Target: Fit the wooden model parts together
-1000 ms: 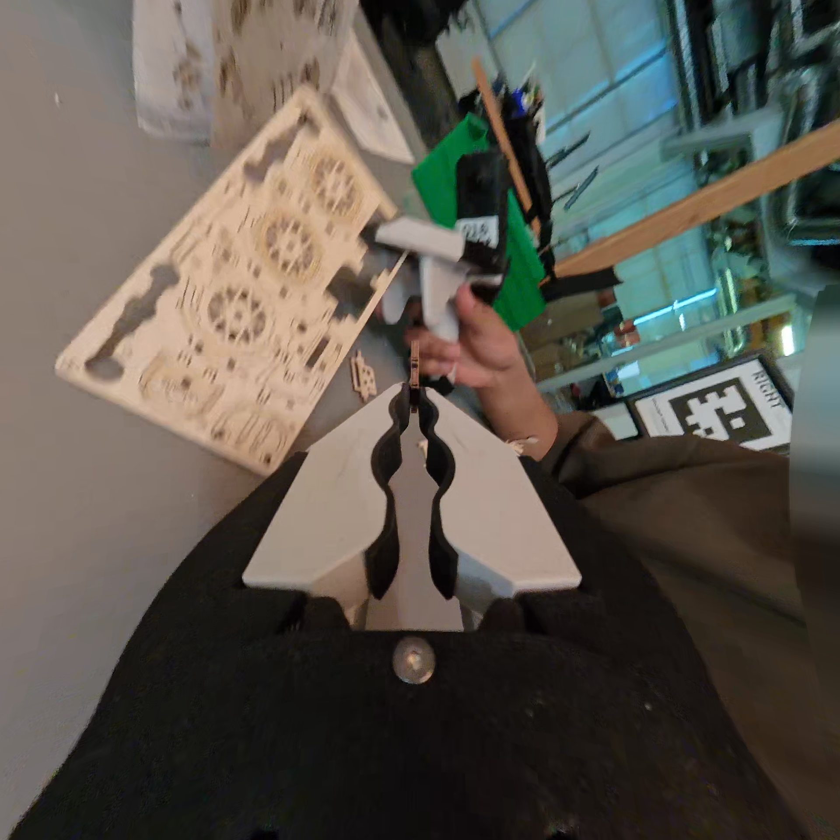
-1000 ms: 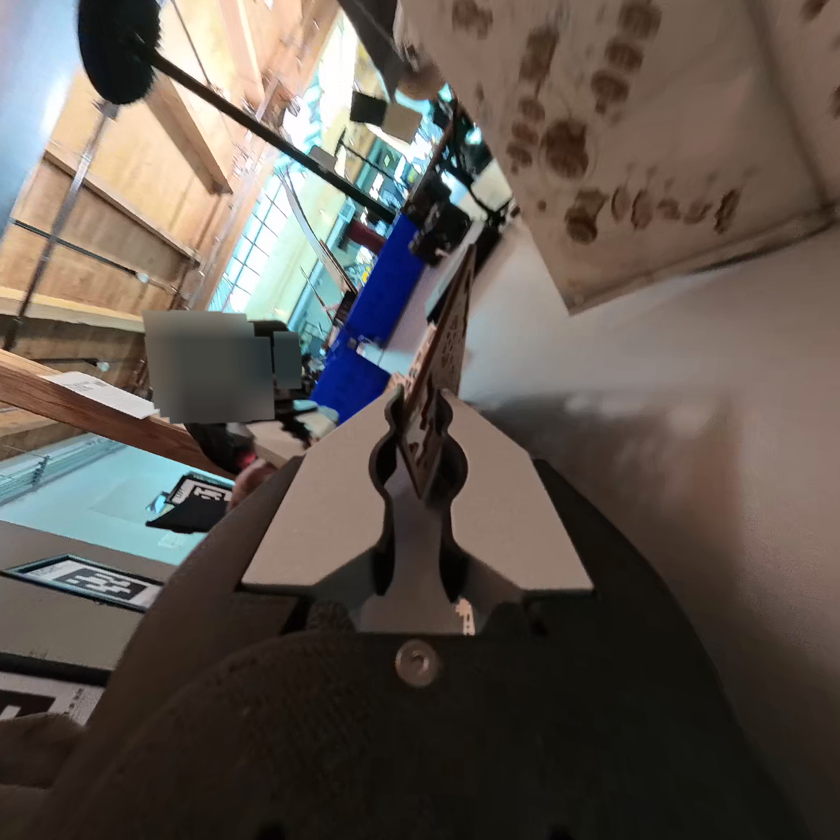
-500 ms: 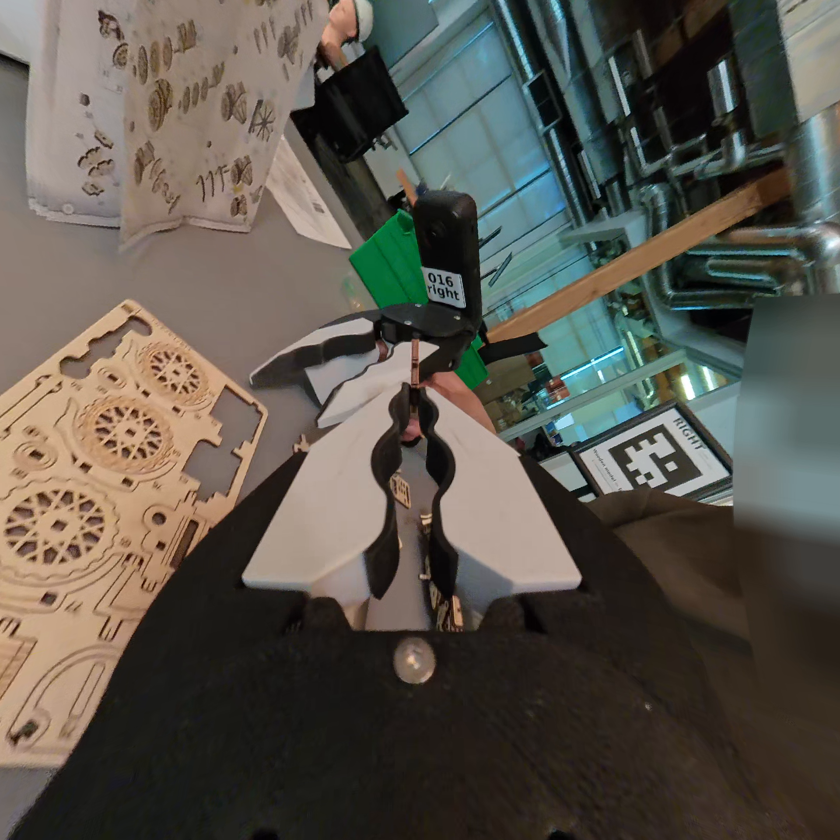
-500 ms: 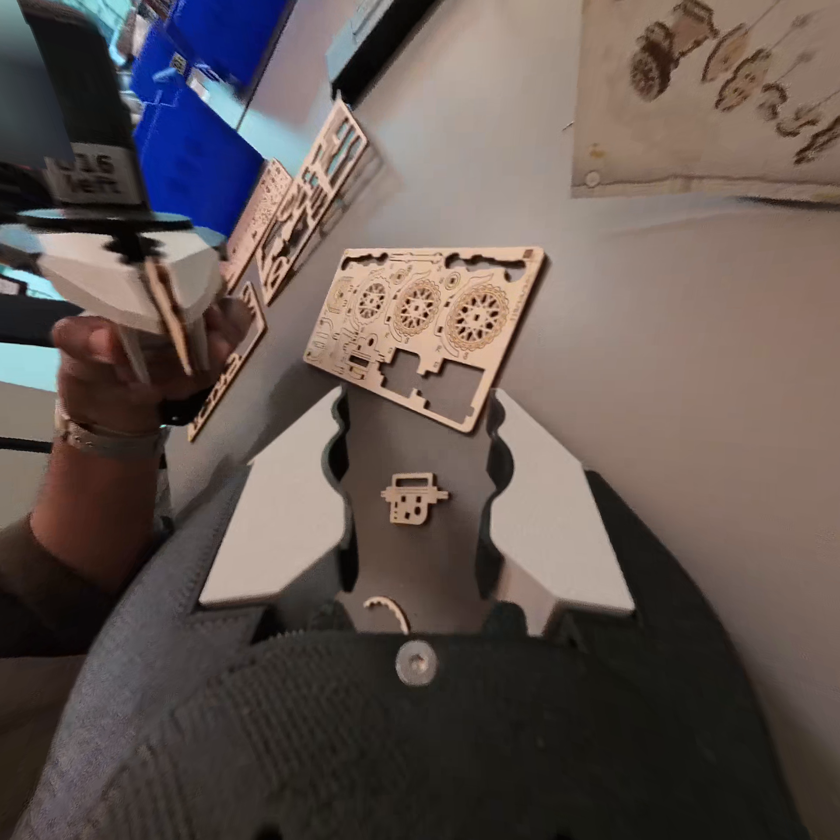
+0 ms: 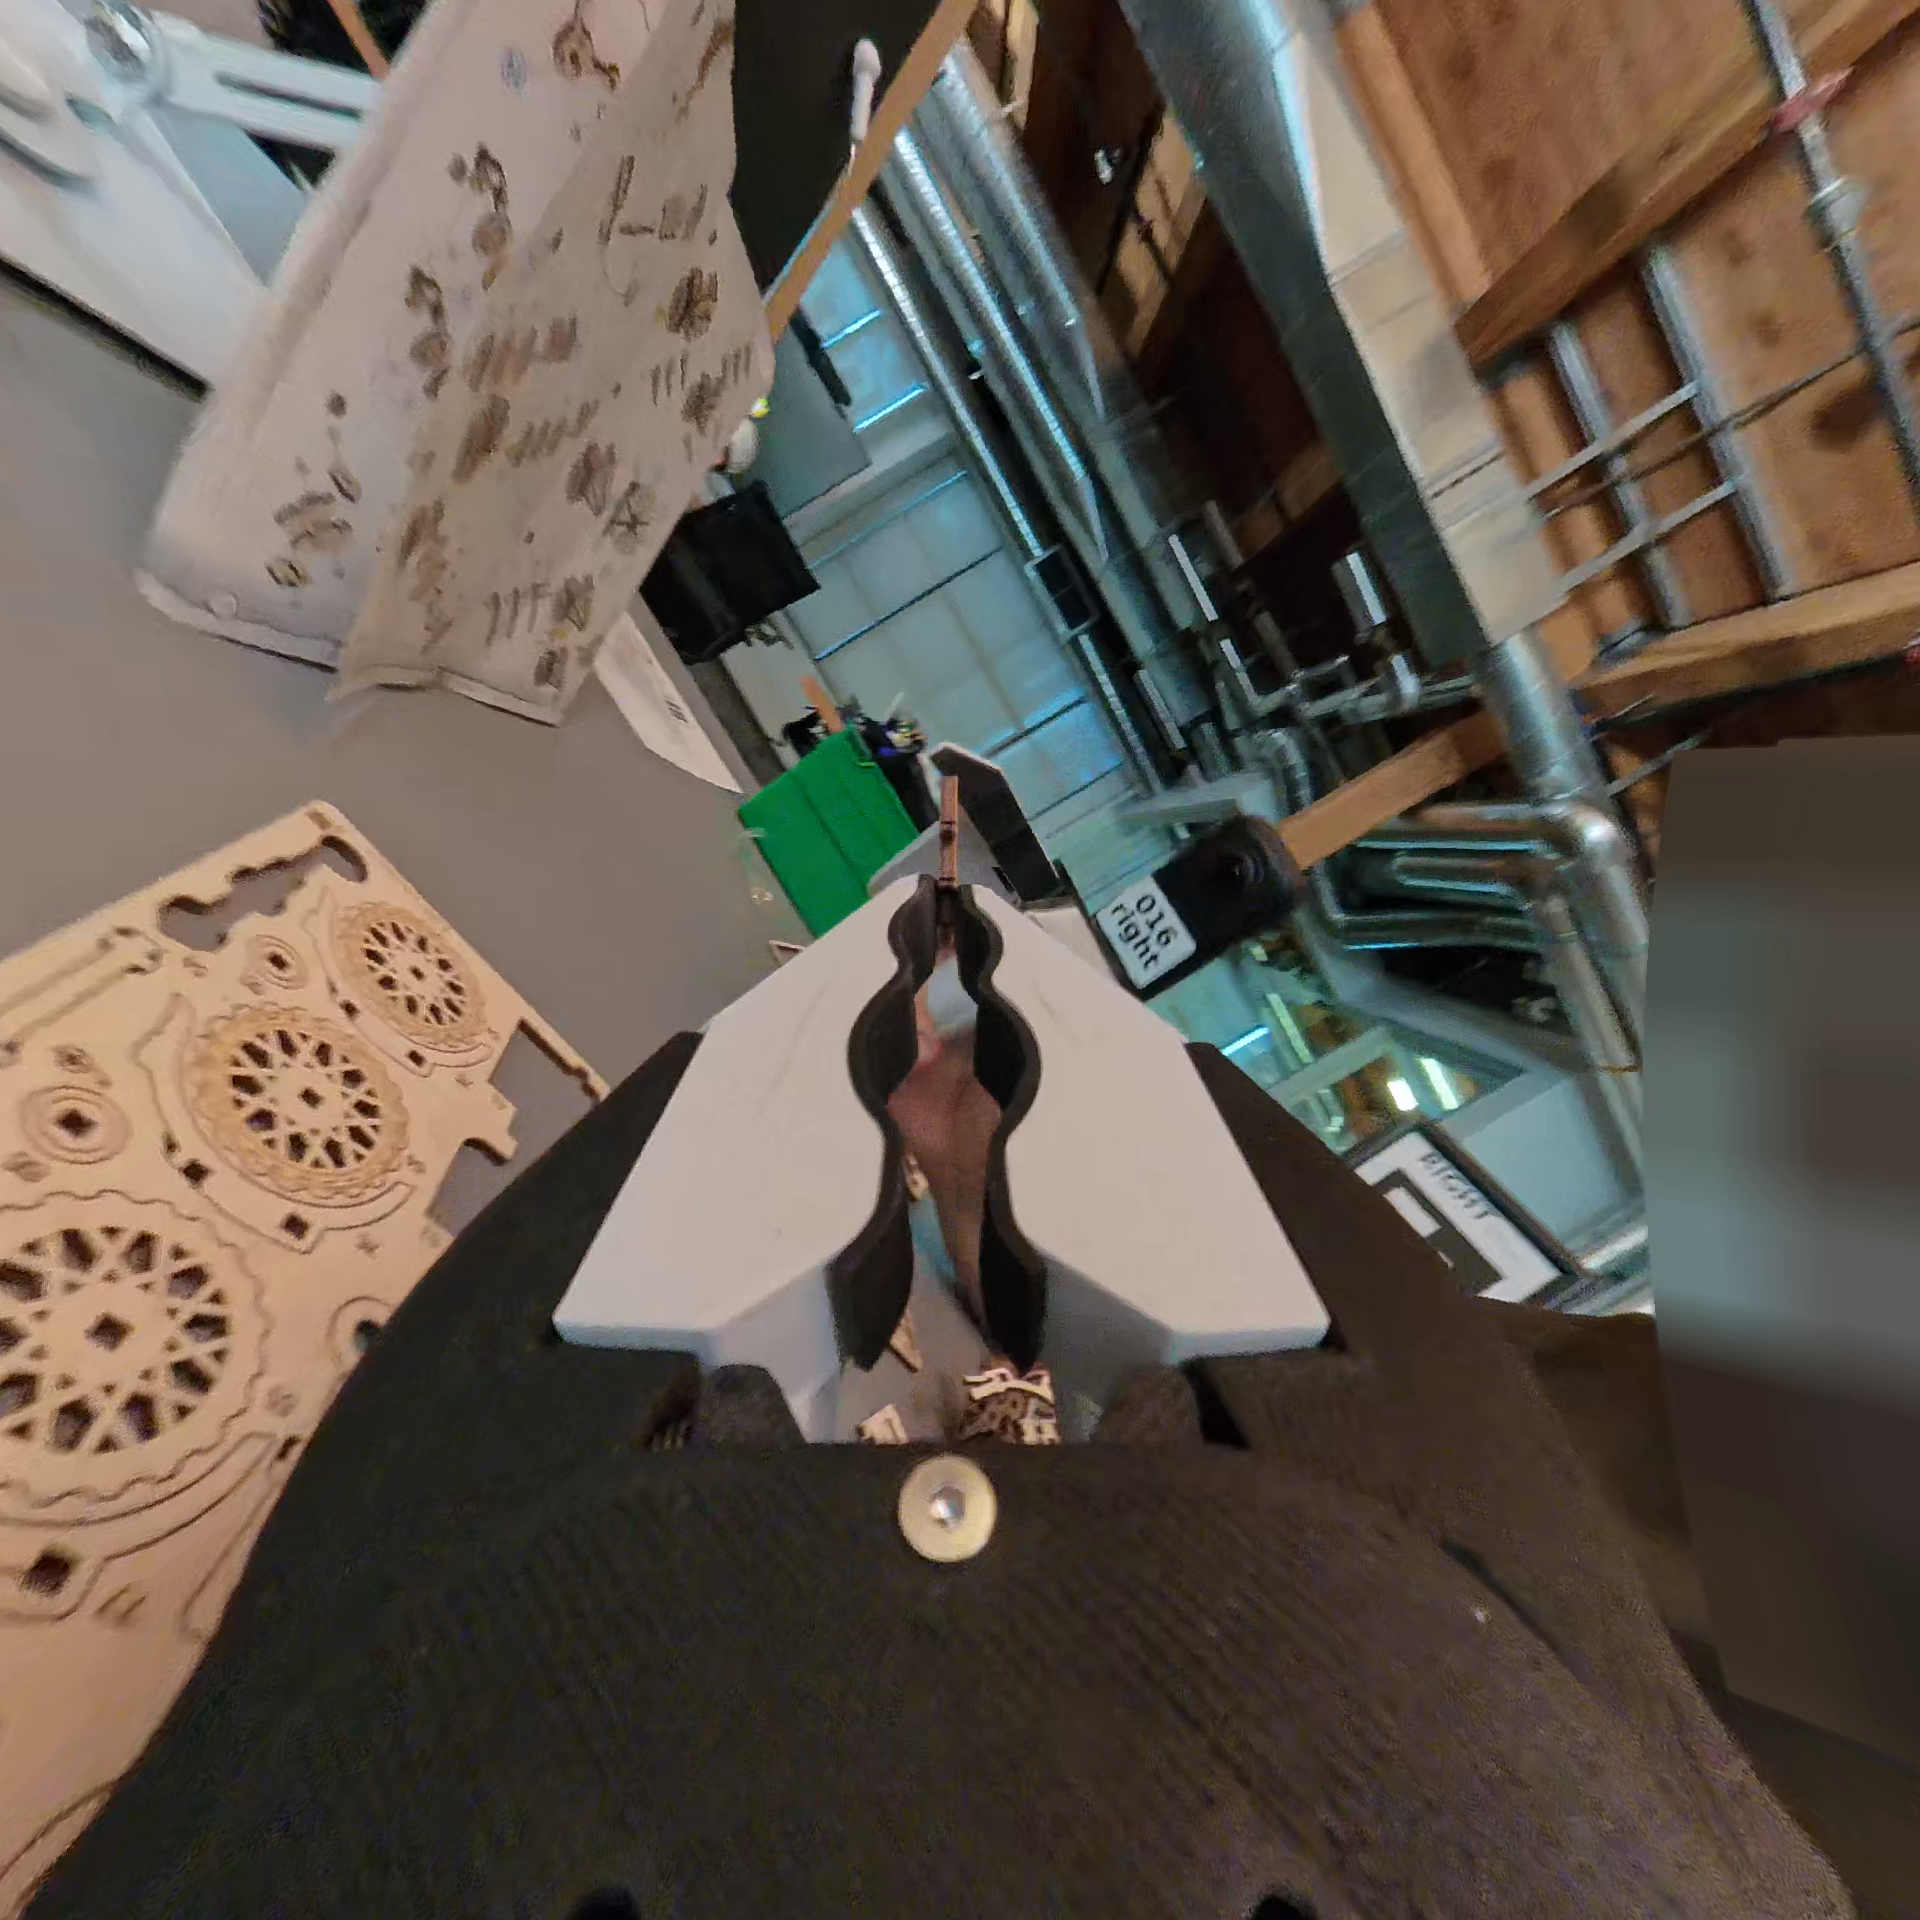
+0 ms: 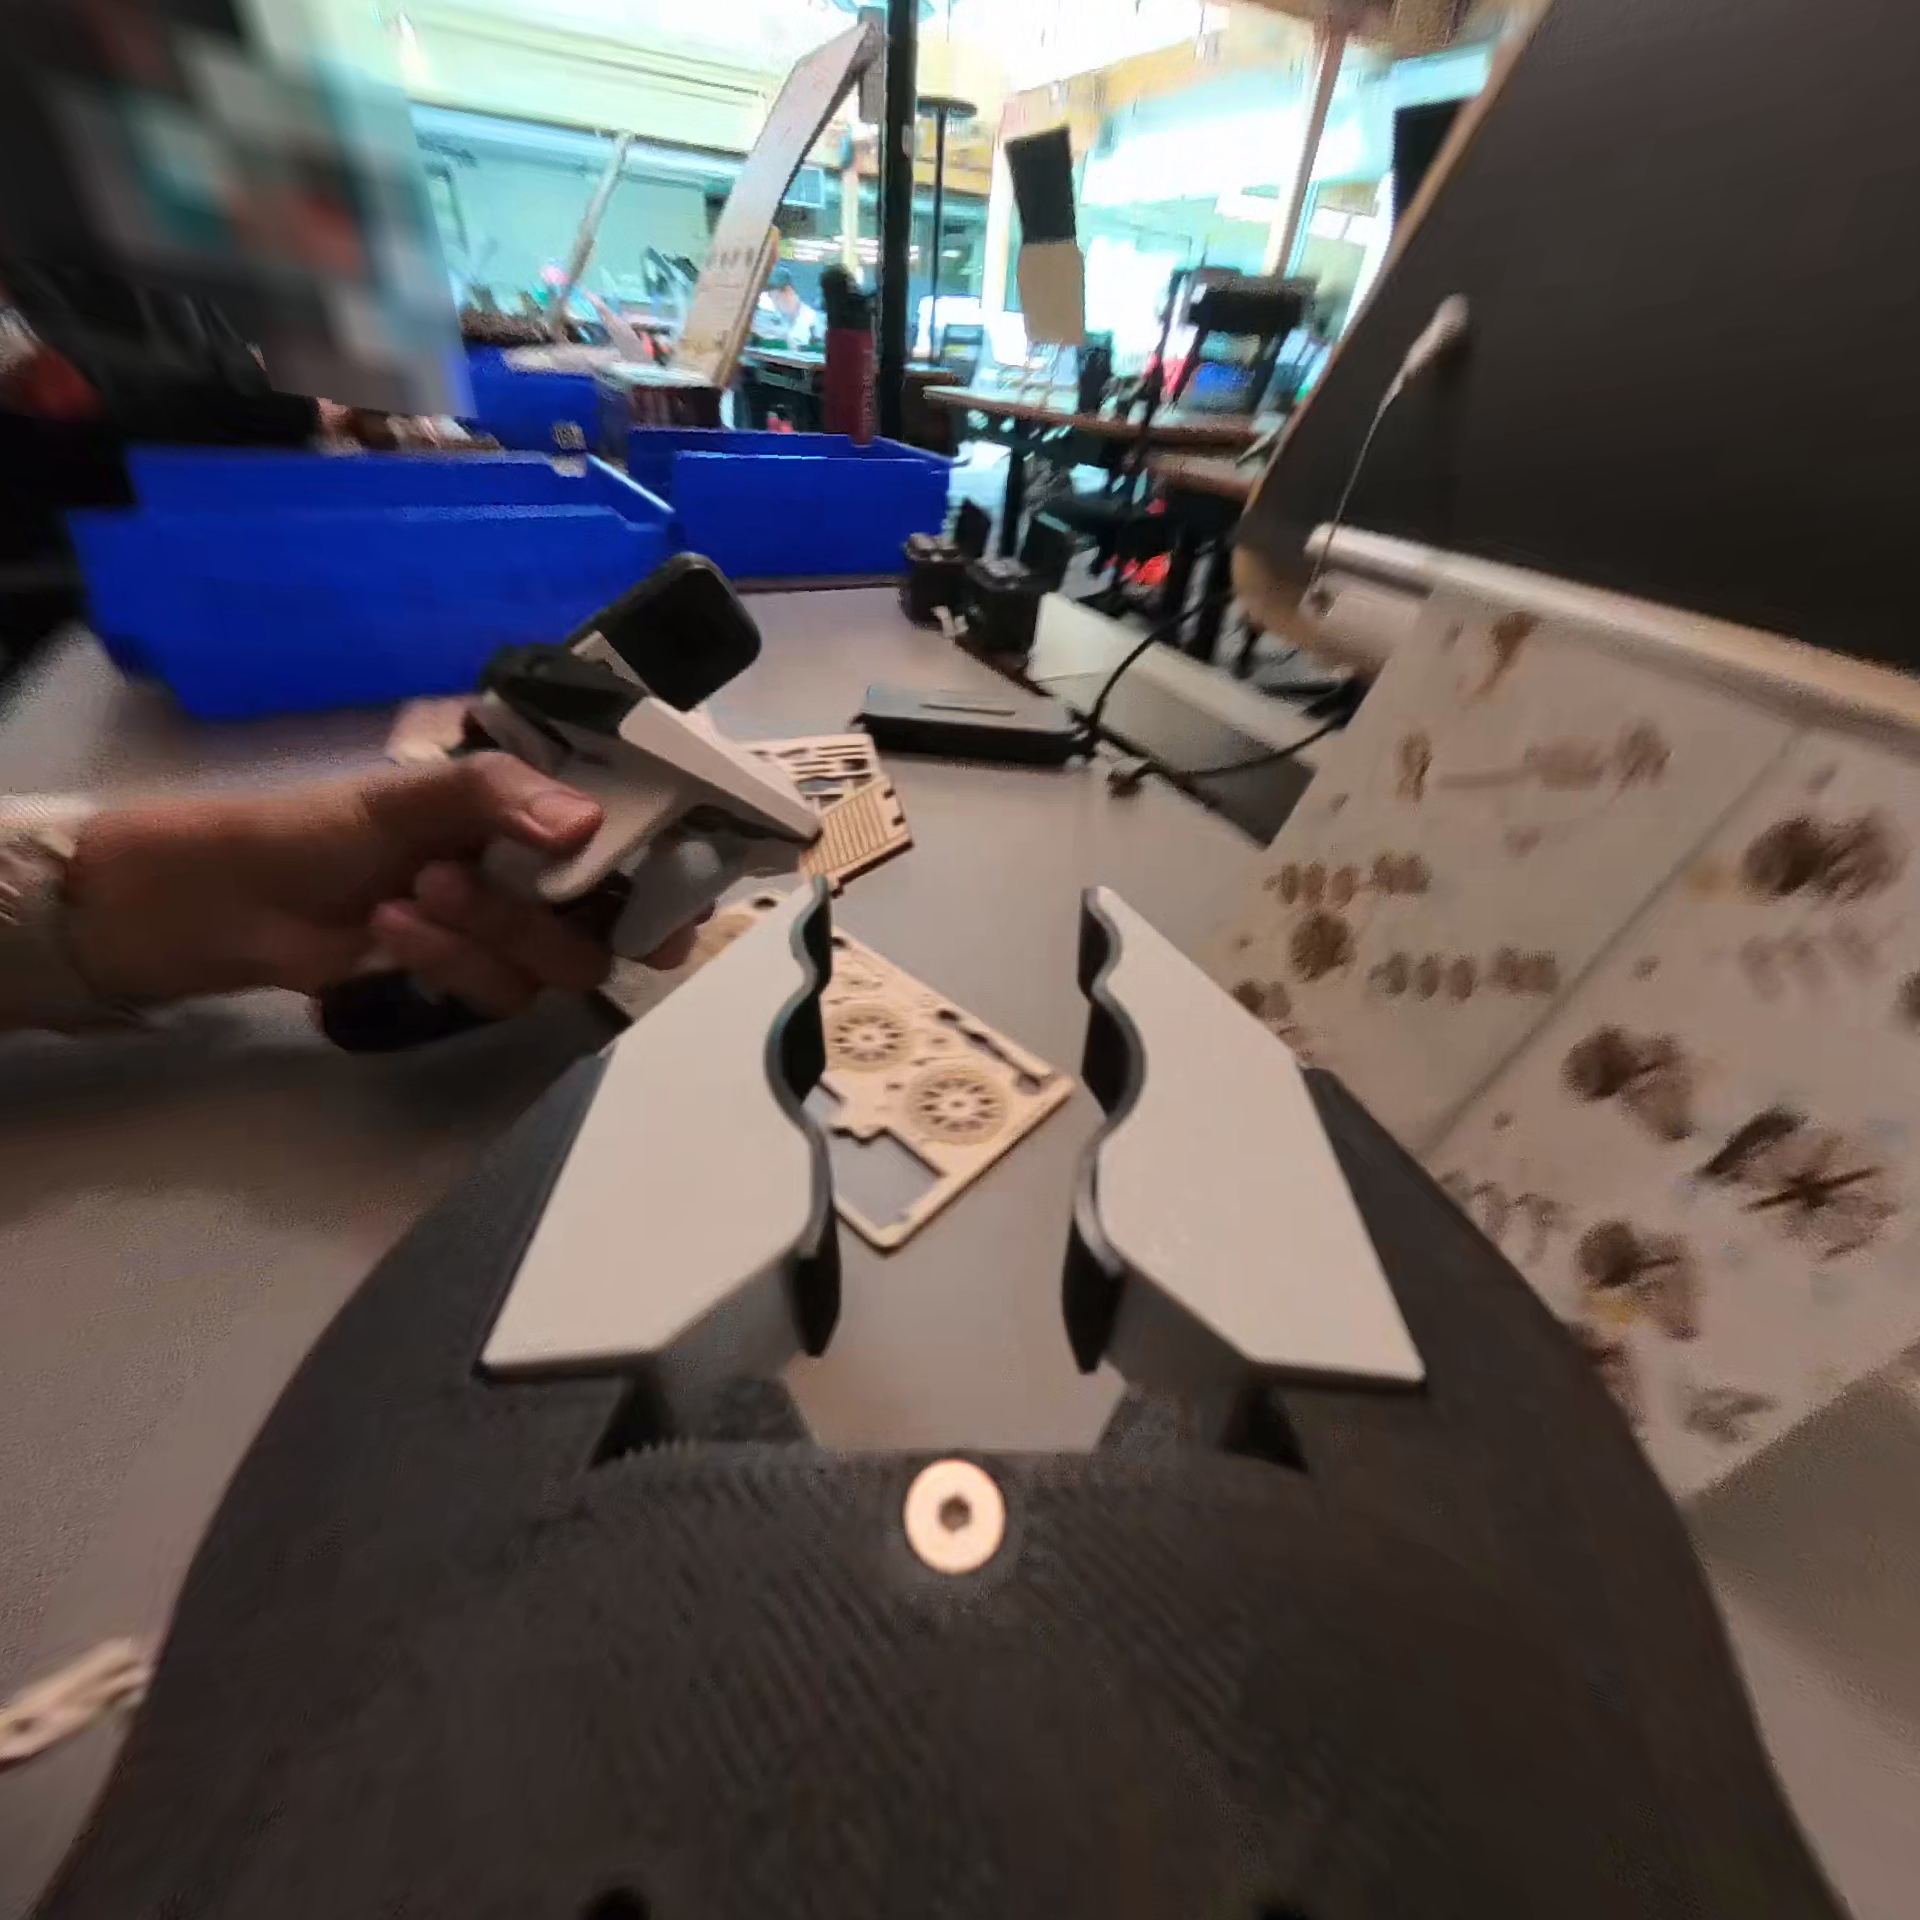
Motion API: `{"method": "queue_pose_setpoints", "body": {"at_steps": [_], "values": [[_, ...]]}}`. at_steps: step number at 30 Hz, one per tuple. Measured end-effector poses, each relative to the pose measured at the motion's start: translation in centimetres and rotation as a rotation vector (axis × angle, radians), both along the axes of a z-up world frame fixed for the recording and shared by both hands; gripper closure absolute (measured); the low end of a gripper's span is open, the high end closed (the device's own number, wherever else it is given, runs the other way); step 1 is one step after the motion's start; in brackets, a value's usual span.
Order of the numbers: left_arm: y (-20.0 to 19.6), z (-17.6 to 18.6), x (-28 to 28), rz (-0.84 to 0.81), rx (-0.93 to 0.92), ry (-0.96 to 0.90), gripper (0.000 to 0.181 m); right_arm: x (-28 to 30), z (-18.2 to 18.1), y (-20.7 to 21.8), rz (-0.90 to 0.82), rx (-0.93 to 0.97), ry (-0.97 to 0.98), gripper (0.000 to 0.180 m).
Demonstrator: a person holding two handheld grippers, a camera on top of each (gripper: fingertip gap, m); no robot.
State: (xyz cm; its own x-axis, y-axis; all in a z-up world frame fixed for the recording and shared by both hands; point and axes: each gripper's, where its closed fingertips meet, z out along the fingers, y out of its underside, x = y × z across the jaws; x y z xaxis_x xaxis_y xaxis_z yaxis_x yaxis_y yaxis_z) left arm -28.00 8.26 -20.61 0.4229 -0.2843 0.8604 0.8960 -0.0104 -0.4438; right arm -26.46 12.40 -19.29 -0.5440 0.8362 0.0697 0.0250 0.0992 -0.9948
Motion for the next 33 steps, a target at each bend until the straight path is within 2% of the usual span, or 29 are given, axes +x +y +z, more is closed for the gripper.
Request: {"method": "queue_pose_setpoints", "body": {"at_steps": [4,7,15,21,26,33], "values": [[0.8,-0.3,0.8,-0.040,0.051,-0.084,0.180,-0.1,-0.2,0.5,-0.150,0.296,0.217,0.133],[0.9,-0.1,0.9,-0.022,0.064,-0.051,0.180,0.1,-0.3,0.4,-0.201,0.384,0.308,0.136],[0.9,-0.2,0.6,0.016,0.059,-0.024,0.180,0.4,-1.0,-0.9,-0.144,0.327,0.280,0.132],[1.8,-1.2,0.7,0.052,-0.037,0.024,0.180,0.4,-1.3,-0.7,-0.127,0.294,0.247,0.131],[1.7,-1.3,0.4,0.062,-0.034,0.006,0.180,1.3,-1.0,-1.8,-0.036,0.242,0.266,0.128],[1.7,-1.3,0.4,0.059,-0.037,0.006,0.180,1.0,-1.5,-1.0,-0.055,0.237,0.235,0.131]]}}
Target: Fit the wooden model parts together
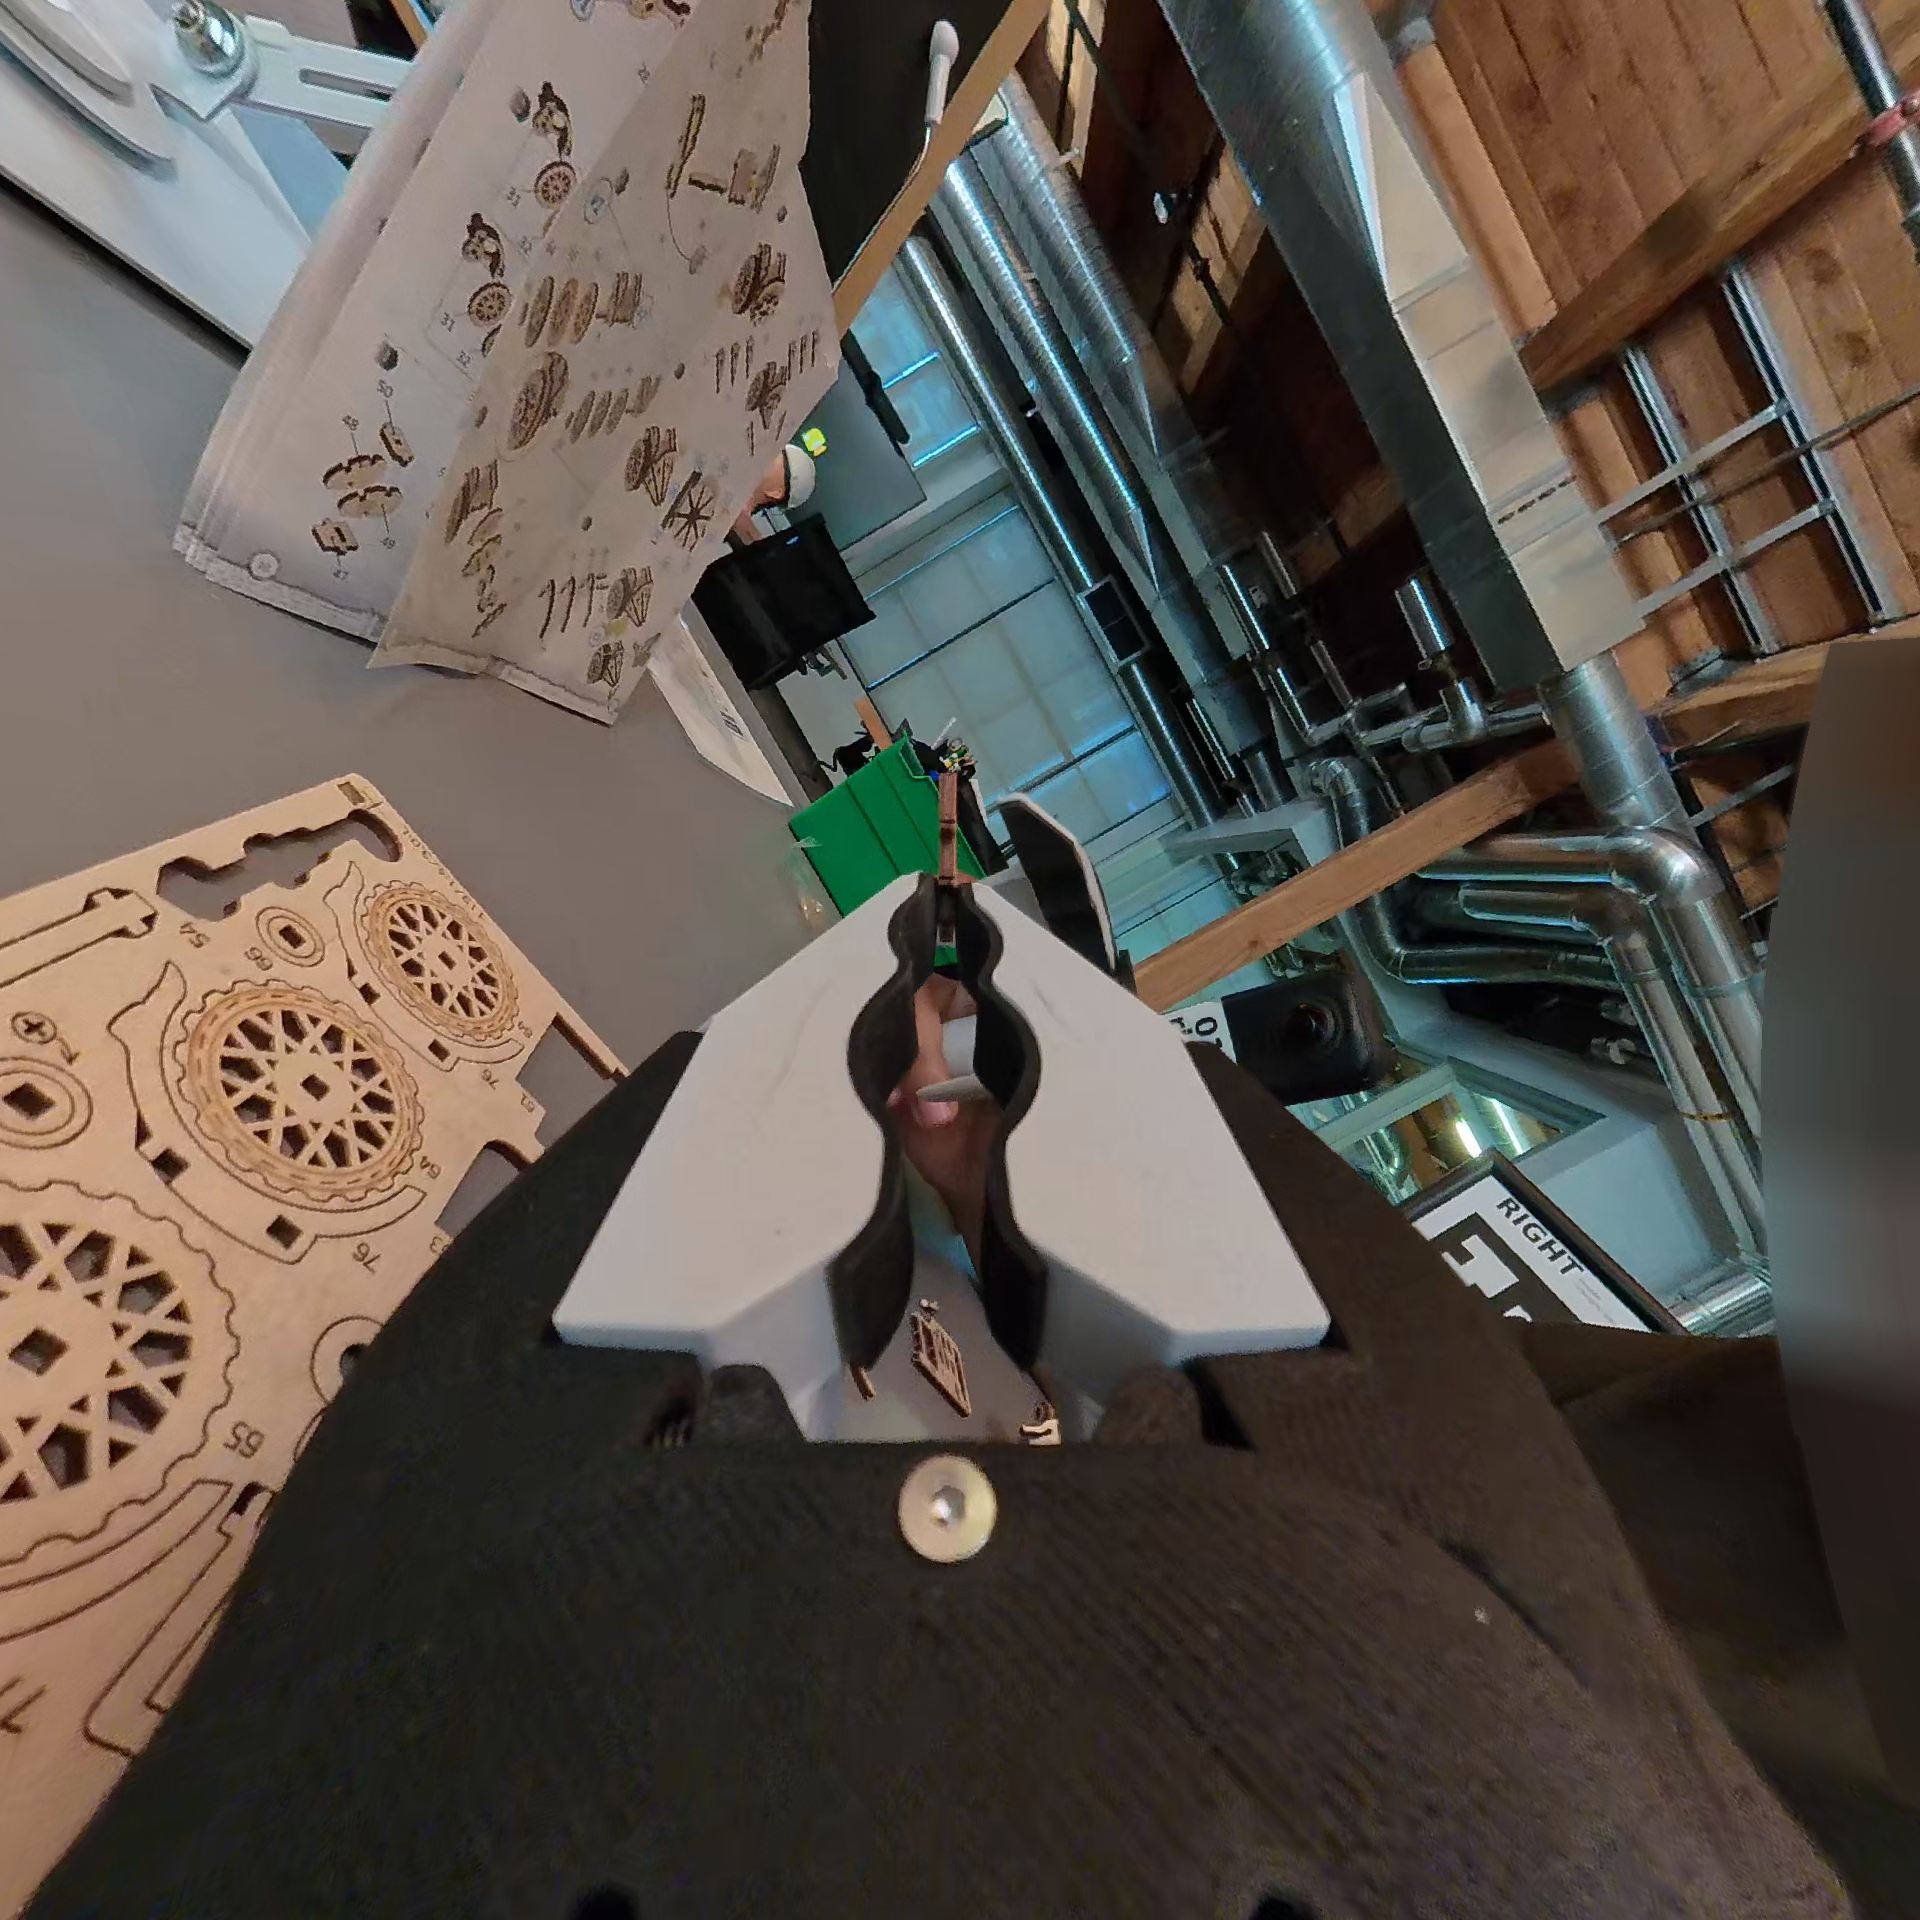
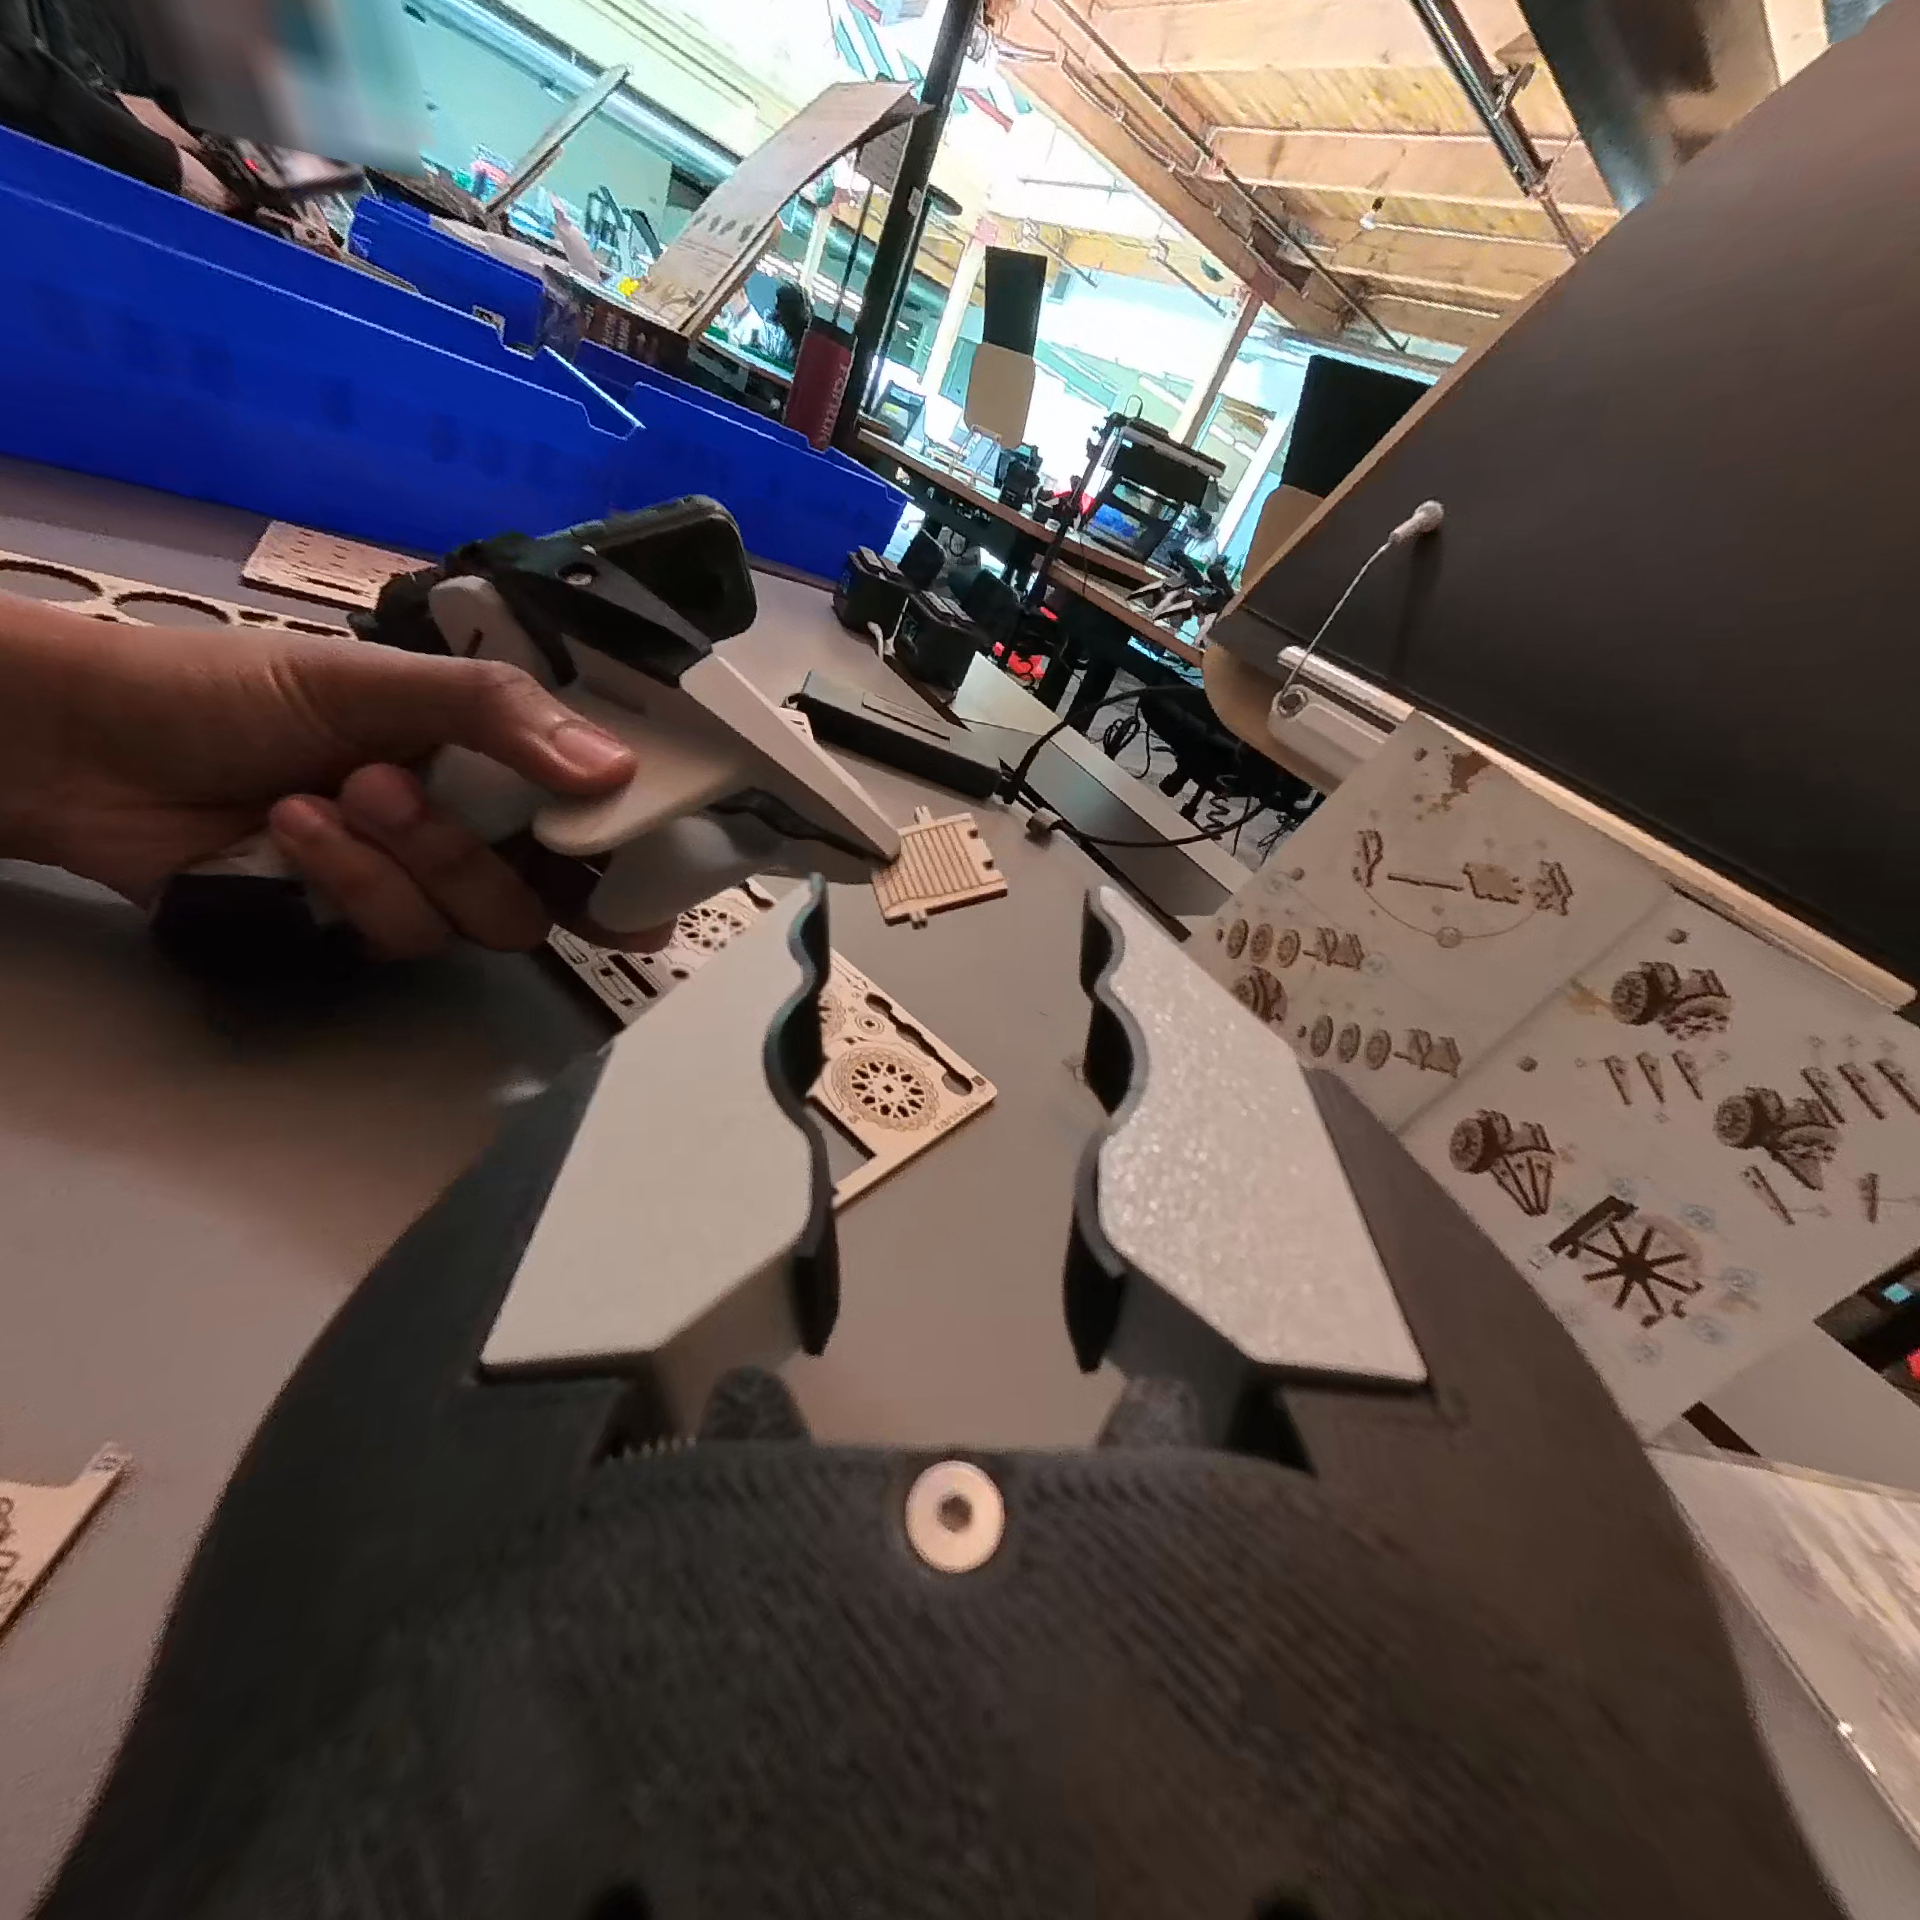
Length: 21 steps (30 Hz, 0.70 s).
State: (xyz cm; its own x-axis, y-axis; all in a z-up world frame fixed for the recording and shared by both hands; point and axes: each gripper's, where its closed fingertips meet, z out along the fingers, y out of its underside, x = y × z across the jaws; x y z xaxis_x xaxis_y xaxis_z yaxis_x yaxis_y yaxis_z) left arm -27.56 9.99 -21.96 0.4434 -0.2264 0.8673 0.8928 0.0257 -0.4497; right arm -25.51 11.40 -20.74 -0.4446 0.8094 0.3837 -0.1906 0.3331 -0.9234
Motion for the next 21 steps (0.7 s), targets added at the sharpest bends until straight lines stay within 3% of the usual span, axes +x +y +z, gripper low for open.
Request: {"method": "queue_pose_setpoints", "body": {"at_steps": [4,21], "values": [[-0.11,0.13,-0.15,0.020,0.007,0.011,0.180,0.07,-0.40,0.04,0.024,-0.012,-0.037,0.141],[-0.08,0.16,0.08,-0.008,0.014,-0.002,0.180,-0.20,-0.29,0.66,0.041,-0.106,-0.094,0.143]]}}
